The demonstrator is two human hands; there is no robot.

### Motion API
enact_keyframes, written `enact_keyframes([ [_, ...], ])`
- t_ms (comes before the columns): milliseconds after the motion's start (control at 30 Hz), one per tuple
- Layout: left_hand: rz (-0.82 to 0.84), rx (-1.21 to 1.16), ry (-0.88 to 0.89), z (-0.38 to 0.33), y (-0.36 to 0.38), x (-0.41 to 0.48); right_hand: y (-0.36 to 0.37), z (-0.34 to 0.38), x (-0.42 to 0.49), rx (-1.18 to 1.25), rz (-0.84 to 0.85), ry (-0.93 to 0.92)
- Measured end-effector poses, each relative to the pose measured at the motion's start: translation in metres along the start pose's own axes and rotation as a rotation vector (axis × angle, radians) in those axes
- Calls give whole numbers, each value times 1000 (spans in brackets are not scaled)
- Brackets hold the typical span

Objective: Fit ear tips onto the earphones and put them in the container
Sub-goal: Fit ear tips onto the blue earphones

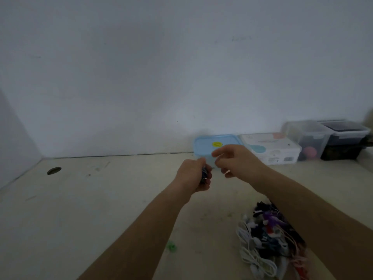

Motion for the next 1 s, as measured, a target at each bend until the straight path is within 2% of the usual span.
enact_keyframes([
  [33, -14, 29, -8, 1, -3, 9, -10, -4, 13, -64, -59, -20],
  [100, -23, 89, -12, 5, -5, 23, -25, -5, 36, -349, -145, -114],
  [200, 3, 236, 24, 7, 0, 41, -17, -5, 63, -741, -112, -198],
  [300, 43, 441, 74, 9, 11, 56, -5, -13, 84, -930, -31, -152],
  [400, 65, 636, 140, 9, 16, 67, -1, -26, 98, -980, 18, -93],
  [500, 63, 732, 197, 10, 18, 75, 0, -30, 101, -1002, -5, -120],
  [800, 60, 665, 171, 13, 11, 84, 0, -16, 95, -1135, -114, -203],
  [1000, 104, 631, 165, 14, 13, 84, 18, -1, 101, -983, -136, -185],
])
Point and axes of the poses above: each hand's wrist, its own x-axis towards the middle knuckle, its own y-axis out of the palm, z = x × y, the point moved 10 cm from there along x, towards the middle knuckle, and after that the axes turned 6 degrees about -x, right-handed, at the moved point
